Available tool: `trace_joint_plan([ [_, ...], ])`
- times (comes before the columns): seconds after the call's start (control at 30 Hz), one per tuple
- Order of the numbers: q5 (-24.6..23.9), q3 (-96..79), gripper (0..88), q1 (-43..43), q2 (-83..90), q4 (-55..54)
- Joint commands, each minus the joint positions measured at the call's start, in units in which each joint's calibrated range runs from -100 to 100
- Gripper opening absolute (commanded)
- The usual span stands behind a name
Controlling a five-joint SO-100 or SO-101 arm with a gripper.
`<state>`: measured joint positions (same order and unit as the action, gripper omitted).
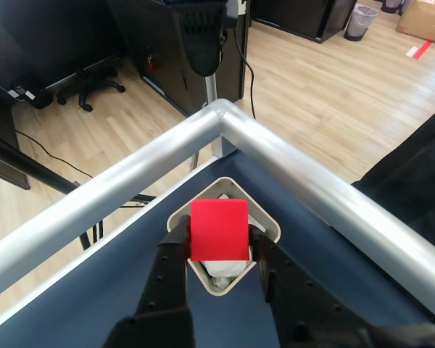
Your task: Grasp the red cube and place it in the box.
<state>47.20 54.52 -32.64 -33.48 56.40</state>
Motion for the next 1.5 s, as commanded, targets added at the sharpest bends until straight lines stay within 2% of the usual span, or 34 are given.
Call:
trace_joint_plan([
  [0.0, 0.9, 0.9, 0.2, -1.0, 0.5, 0.0],
  [0.67, 1.1, 0.9, 0.9, -0.5, -0.1, 0.0],
  [0.73, 0.8, 0.9, 5.8, -0.5, -0.1, 0.0],
  [0.87, -0.6, 1.0, 30.3, -0.6, -0.1, -0.3],
  [0.97, -1.6, 1.7, 37.2, -0.6, -0.1, -0.3],
  [1.1, -2.1, 2.0, 40.7, -0.5, -0.1, -0.7],
  [1.47, -2.4, 2.1, 41.8, -0.5, 0.0, -1.3],
])
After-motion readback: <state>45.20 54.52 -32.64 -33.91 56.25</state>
